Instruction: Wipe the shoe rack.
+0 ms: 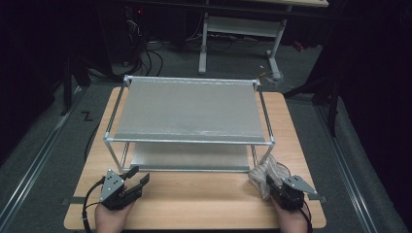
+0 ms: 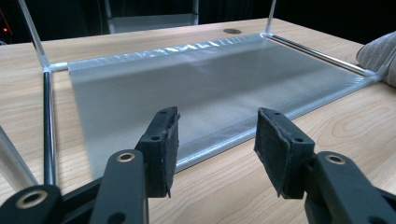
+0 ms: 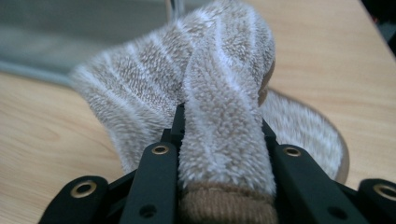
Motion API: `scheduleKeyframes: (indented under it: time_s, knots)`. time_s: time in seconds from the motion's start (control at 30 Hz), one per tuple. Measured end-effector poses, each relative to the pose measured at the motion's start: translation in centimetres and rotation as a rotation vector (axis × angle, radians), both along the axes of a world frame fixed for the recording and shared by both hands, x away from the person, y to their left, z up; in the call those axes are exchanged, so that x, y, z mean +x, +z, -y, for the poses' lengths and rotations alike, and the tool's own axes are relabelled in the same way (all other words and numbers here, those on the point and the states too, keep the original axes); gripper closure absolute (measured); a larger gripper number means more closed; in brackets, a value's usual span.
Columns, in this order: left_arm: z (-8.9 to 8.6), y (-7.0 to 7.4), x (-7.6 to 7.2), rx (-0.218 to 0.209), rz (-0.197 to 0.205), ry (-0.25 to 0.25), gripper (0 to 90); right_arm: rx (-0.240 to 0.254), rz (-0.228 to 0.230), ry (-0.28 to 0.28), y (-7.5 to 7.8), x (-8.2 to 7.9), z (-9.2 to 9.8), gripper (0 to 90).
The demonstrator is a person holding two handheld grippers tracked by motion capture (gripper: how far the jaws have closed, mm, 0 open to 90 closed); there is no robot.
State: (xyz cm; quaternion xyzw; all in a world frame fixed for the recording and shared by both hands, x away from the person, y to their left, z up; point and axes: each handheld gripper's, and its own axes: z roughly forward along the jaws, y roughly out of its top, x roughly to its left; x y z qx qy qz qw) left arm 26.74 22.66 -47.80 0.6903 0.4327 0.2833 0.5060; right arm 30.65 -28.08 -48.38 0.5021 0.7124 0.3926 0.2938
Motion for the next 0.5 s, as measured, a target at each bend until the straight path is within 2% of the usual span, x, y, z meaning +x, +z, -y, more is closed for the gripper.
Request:
scheduleKeyframes:
  time_s: [0.17,0.5]
  knots:
    - [0.0,0.0,-0.1,-0.003,0.002,0.001,49.7,0.039,0.092,0.009,1.7,-1.0,-0.5,71.5]
    - [-0.2,-0.1,-0.5,-0.002,-0.007,0.014,49.7,0.092,0.338,0.003,6.0,-2.6,-1.0,71.2]
